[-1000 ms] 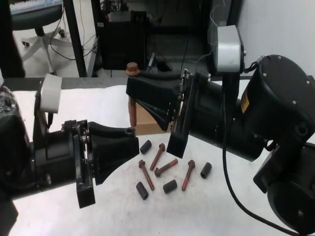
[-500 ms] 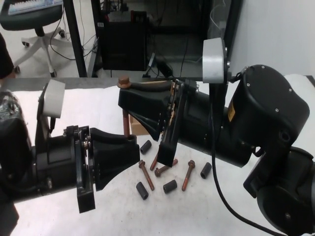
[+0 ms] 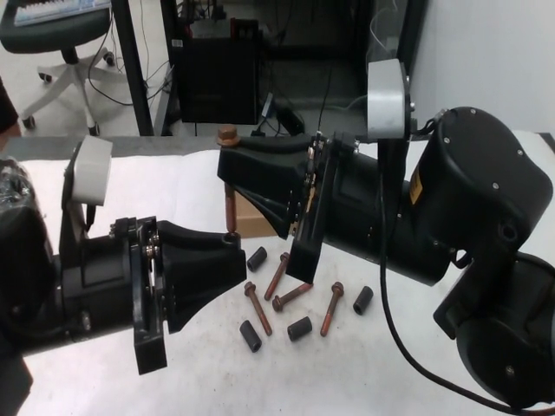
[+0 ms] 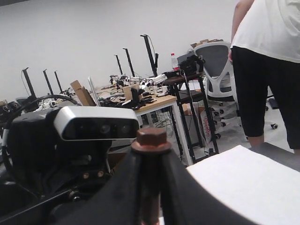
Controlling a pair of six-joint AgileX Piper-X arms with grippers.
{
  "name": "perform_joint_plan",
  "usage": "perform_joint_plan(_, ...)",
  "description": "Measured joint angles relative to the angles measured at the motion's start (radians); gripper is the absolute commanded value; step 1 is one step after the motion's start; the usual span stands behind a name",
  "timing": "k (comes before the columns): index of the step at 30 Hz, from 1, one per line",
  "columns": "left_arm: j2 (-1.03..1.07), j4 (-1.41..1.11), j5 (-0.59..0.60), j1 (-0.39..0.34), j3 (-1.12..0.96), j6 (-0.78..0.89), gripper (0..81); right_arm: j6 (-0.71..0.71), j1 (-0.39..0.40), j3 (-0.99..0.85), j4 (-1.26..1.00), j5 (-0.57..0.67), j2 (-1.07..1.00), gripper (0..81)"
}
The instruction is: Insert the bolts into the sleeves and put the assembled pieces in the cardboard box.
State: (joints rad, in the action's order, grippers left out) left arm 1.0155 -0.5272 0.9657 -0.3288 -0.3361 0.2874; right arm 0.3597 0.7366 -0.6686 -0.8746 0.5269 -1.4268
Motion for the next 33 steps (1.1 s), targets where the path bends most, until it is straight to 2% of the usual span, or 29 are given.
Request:
perform_joint_plan(23, 0.000, -0.019, -0.068, -0.002, 0.000, 0.000, 0.3, 0.008, 0.000, 0.000, 0.008, 0.034, -0.008, 0.8)
perform_joint_plan(32, 0.000, -0.020, -0.058, -0.002, 0.000, 0.000, 0.3, 0.008, -0.003, 0.000, 0.039, 0.074, -0.008, 0.1)
perform_joint_plan(33, 0.000, -0.020, -0.058, -0.002, 0.000, 0.000, 0.3, 0.008, -0.003, 0.000, 0.041, 0.083, -0.008, 2.6)
